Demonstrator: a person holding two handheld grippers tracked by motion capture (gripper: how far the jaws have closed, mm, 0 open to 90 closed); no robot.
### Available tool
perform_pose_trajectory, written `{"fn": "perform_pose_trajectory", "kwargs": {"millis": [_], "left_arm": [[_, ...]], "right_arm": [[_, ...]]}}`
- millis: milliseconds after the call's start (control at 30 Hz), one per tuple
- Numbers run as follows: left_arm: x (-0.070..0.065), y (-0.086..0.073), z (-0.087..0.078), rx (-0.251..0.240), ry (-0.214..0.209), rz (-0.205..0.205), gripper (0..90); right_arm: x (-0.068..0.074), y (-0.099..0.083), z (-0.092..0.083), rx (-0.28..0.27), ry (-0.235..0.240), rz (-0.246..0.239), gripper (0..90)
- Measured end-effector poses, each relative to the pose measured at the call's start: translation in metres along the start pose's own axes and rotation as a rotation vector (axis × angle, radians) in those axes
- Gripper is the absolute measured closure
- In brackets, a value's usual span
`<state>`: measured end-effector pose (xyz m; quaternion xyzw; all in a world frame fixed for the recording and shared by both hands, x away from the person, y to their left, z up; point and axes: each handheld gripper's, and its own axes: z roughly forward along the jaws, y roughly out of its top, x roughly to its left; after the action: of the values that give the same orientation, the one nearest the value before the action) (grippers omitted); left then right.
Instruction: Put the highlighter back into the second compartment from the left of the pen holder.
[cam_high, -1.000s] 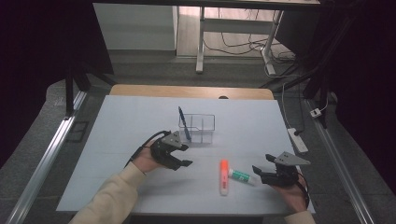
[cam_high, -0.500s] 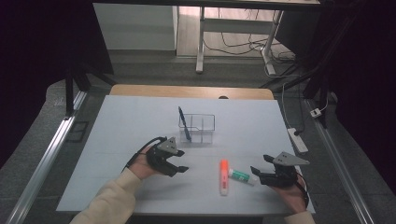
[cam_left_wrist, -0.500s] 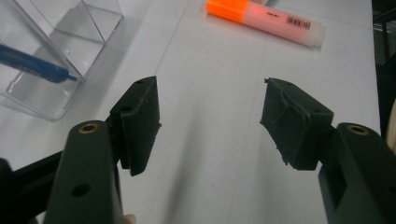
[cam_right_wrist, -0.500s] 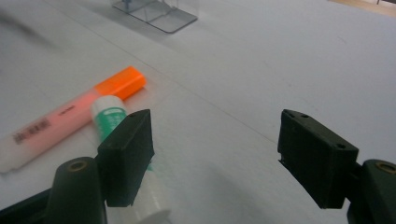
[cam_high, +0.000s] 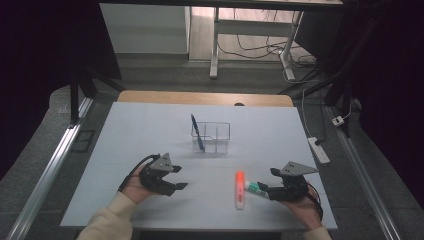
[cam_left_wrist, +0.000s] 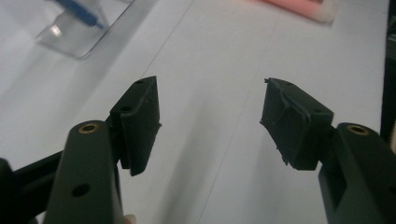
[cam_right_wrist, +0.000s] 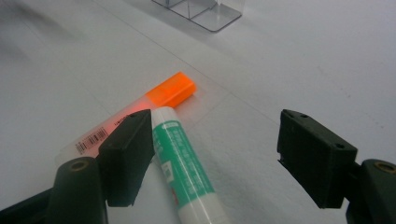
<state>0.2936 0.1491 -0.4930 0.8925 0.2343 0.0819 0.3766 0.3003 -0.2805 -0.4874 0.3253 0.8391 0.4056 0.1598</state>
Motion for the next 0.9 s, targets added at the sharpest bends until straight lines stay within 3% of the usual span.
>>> {"fn": "perform_pose_trajectory", "kwargs": {"millis": [167, 433, 633, 900], "left_arm": [[0.002, -0.015, -0.010, -0.010, 0.026, -0.041, 36.1], [0.002, -0.036, -0.026, -0.023, 0.061, -0.095, 36.1], [0.002, -0.049, -0.034, -0.021, 0.086, -0.150, 34.0], [0.002, -0.061, -0.041, -0.017, 0.108, -0.178, 33.0]], "right_arm": [[0.007, 0.009, 0.007, 0.034, -0.002, -0.002, 26.6], [0.013, 0.019, 0.016, 0.051, -0.020, 0.039, 26.7], [0.020, 0.027, 0.025, 0.110, -0.022, 0.092, 29.3], [0.031, 0.040, 0.048, 0.208, -0.044, 0.156, 31.8]]}}
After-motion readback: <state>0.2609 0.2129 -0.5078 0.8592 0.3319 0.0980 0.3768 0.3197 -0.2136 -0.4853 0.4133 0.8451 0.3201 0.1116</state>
